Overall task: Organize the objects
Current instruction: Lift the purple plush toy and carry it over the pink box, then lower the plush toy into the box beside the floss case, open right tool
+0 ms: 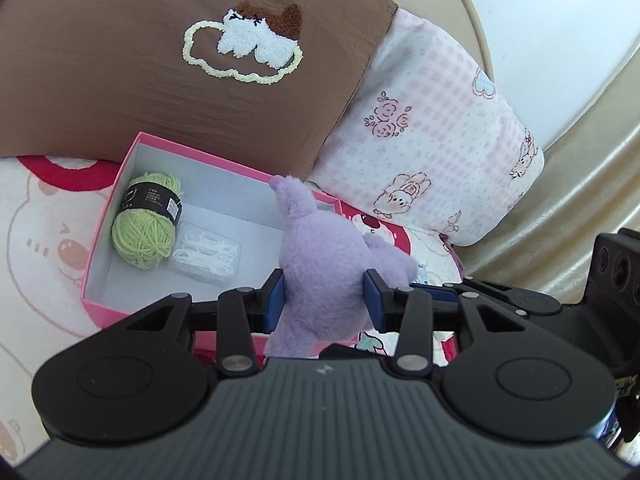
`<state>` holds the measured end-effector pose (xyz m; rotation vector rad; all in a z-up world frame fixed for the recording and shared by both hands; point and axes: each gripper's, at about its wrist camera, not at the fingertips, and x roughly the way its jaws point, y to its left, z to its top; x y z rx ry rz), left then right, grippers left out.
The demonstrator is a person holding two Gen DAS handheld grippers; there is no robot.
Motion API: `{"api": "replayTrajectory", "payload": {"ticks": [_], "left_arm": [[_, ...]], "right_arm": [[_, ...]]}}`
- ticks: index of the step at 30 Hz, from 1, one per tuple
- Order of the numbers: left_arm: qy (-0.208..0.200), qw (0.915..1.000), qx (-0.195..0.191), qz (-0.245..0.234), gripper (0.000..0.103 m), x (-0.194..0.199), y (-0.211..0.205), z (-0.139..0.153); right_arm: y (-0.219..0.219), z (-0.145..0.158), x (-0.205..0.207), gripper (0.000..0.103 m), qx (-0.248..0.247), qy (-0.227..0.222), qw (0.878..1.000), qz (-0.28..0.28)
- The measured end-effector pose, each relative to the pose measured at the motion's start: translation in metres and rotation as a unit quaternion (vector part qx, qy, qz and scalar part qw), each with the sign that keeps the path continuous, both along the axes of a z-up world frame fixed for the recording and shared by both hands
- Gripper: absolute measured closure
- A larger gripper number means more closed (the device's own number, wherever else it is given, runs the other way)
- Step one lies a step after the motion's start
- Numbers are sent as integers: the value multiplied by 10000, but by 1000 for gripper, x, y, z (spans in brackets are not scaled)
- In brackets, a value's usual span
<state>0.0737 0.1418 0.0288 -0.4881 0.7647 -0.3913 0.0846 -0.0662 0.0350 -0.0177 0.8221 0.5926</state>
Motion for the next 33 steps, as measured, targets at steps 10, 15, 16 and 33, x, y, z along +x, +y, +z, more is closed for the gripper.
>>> {"api": "replayTrajectory", "payload": {"ticks": [10, 15, 16, 33], "left_arm": [[365, 9992, -91, 167, 63, 37, 5, -32], [775, 9962, -110, 393, 63, 61, 5, -63], [822, 9958, -76, 406, 63, 65, 4, -67], [1696, 9842, -413, 307, 64, 110, -14, -138]], "right_arm": [[-6, -24, 45, 39, -140, 338, 9991, -220], [1, -47, 63, 57, -575, 372, 9972, -308], [2, -51, 67, 58, -654, 385, 9966, -326], [13, -99, 84, 65, -1922, 357, 9805, -216]]}}
